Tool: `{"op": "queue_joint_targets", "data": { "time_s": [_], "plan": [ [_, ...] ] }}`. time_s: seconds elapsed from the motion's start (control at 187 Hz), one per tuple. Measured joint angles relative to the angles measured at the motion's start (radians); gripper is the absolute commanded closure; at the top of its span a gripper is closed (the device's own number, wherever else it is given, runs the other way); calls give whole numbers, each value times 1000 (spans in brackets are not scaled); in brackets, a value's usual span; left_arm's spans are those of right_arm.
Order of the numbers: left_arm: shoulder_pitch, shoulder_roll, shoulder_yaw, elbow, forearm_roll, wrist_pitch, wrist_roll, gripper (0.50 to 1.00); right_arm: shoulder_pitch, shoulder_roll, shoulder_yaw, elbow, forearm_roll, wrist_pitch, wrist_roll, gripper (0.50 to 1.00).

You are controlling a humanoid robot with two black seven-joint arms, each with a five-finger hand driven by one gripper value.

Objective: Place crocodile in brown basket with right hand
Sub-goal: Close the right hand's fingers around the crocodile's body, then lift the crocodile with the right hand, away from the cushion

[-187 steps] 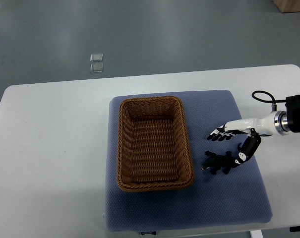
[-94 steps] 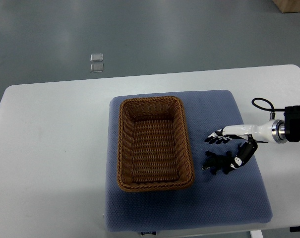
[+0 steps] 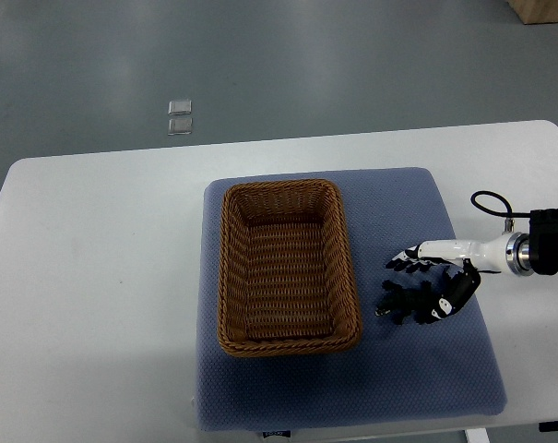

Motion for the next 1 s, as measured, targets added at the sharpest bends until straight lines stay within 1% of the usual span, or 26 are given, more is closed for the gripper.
{"op": "queue_joint_targets", "data": {
  "time_s": [0.278, 0.353, 0.406, 0.433, 0.492, 0.497, 0.534, 0.54, 0.55, 0.572, 0.577, 0.636, 0.652, 0.657, 0.662, 0.668, 0.673, 0.705, 0.743, 0.748, 0.759, 0.785, 0.807, 0.855, 0.903, 0.999],
  "plan": [
    [1, 0, -1, 1, 0, 0, 0, 500, -23, 14, 0, -9, -16, -3, 2, 581],
    [1, 0, -1, 1, 0, 0, 0, 500, -30, 17, 0, -12, -20, -7, 4, 591],
    [1, 0, -1, 1, 0, 0, 0, 500, -34, 20, 0, -16, -25, -15, 6, 607],
    [2, 0, -1, 1, 0, 0, 0, 500, -36, 21, 0, -18, -31, -21, 8, 634],
    [2, 0, -1, 1, 0, 0, 0, 500, -41, 22, 0, -22, -42, -27, 15, 668],
    [2, 0, -1, 1, 0, 0, 0, 500, -41, 22, 0, -22, -43, -27, 15, 679],
    [2, 0, -1, 1, 0, 0, 0, 500, -44, 22, 0, -23, -50, -29, 20, 703],
    [2, 0, -1, 1, 0, 0, 0, 500, -44, 22, 0, -23, -51, -29, 21, 713],
    [2, 0, -1, 1, 0, 0, 0, 500, -44, 22, 0, -23, -53, -30, 22, 713],
    [2, 0, -1, 1, 0, 0, 0, 500, -46, 22, 0, -23, -55, -30, 24, 734],
    [2, 0, -1, 1, 0, 0, 0, 500, -46, 22, 0, -23, -56, -30, 24, 746],
    [2, 0, 0, 1, 0, 0, 0, 500, -49, 22, 0, -23, -61, -32, 27, 797],
    [2, 0, 0, 1, 0, 0, 0, 500, -50, 22, 0, -23, -62, -32, 28, 826],
    [2, 0, 0, 1, 0, 0, 0, 500, -50, 22, 0, -23, -62, -33, 28, 826],
    [2, 0, 0, 1, 0, 0, 0, 500, -50, 22, 0, -23, -63, -33, 28, 840],
    [2, 0, 0, 1, 0, 0, 0, 500, -50, 22, 0, -23, -63, -33, 28, 840],
    [2, 0, 0, 1, 0, 0, 0, 500, -50, 22, 0, -23, -63, -33, 29, 854],
    [2, 0, 0, 1, 0, 0, 0, 500, -51, 22, 0, -23, -64, -34, 30, 885],
    [2, 0, 0, 1, 0, 0, 0, 500, -52, 21, 0, -24, -69, -35, 33, 910],
    [2, 0, 0, 1, 0, 0, 0, 500, -52, 21, 0, -24, -70, -36, 34, 920],
    [2, 0, 0, 1, 0, 0, 0, 500, -53, 21, 0, -24, -72, -36, 35, 920],
    [2, 0, 0, 1, 0, 0, 0, 500, -53, 21, 0, -24, -77, -36, 38, 944],
    [2, 0, 0, 1, 0, 0, 0, 500, -54, 20, 0, -24, -82, -36, 41, 955],
    [2, 0, 0, 1, 0, 0, 0, 500, -56, 20, 0, -24, -96, -37, 50, 961],
    [2, 0, 0, 1, -1, 0, 0, 500, -58, 20, 0, -24, -104, -38, 59, 983],
    [2, 0, -1, 1, -1, 0, 0, 500, -59, 19, 0, -24, -111, -43, 69, 998]
  ]
}}
